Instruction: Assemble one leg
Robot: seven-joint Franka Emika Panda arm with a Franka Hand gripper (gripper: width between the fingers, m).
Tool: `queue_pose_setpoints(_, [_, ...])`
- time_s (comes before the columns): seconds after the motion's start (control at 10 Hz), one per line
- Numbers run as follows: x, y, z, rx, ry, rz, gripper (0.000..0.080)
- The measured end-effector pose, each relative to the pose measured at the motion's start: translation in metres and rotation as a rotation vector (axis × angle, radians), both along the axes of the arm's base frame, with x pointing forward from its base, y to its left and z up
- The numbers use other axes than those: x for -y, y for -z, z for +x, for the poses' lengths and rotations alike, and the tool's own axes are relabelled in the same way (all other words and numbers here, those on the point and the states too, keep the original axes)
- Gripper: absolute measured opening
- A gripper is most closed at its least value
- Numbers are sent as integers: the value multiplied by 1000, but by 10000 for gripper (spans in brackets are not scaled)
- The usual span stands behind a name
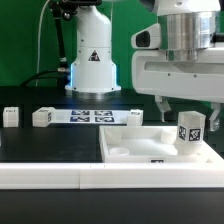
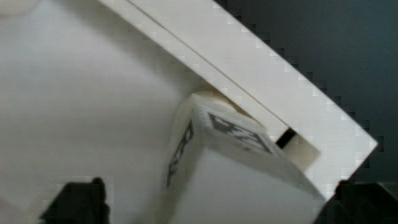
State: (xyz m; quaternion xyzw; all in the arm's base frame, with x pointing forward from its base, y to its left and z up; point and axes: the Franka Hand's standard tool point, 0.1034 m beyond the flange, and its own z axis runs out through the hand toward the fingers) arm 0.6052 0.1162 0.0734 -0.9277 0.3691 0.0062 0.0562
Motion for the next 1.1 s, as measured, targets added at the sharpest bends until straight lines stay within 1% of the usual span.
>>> queue_pose_setpoints(0.3, [-2, -1, 0, 29, -354, -19, 649])
queue_pose_setpoints(0.5, [-4, -1, -1, 39, -544, -36, 649])
queue_pose_setpoints(0.7, [-4, -1, 0, 50, -694, -66, 649])
queue_pose_setpoints(0.9, [-3, -1, 0, 62, -812, -72, 649])
queue_pose_setpoints(1.0, [-3, -1, 0, 62, -811, -72, 649])
queue_pose_setpoints(1.1, [-3, -1, 0, 62, -811, -72, 521])
